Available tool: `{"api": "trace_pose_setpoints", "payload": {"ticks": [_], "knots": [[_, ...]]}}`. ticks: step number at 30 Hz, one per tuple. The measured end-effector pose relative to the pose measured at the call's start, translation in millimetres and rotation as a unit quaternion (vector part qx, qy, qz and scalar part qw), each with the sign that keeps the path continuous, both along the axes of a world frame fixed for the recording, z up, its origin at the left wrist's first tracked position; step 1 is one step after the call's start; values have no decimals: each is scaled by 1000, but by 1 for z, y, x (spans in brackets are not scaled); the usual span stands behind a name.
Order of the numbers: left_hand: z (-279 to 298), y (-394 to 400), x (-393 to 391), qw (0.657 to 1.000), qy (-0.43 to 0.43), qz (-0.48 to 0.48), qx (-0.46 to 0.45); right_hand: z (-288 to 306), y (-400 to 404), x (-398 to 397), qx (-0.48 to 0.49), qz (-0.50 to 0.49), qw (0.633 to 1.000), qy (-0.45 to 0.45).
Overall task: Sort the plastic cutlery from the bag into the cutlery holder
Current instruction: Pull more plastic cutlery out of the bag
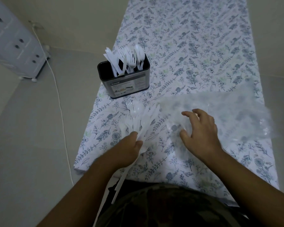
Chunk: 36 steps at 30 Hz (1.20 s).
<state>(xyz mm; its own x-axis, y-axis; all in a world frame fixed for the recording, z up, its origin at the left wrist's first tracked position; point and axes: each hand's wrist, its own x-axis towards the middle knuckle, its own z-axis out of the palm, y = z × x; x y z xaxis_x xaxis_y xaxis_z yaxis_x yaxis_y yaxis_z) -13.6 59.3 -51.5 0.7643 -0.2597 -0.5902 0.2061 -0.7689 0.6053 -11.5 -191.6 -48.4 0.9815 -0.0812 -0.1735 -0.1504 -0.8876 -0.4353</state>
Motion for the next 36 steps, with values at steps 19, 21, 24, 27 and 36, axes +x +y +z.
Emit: {"api": "trace_pose_setpoints", "payload": {"ticks": [19, 21, 24, 27, 36], "knots": [[-14, -41, 43, 960, -204, 94, 168, -48, -31, -68, 47, 104, 992, -52], [-12, -46, 33, 945, -255, 66, 192, -48, -33, -68, 35, 28, 997, -70], [-17, -60, 20, 944, -318, -40, 85, -51, -31, -63, 4, -9, 1000, -17], [-33, -77, 9, 928, -294, -224, 36, -58, -36, -55, -35, 42, 996, 68], [-46, -102, -15, 903, -225, -325, 169, -44, -69, -21, -30, 56, 992, 112]]}}
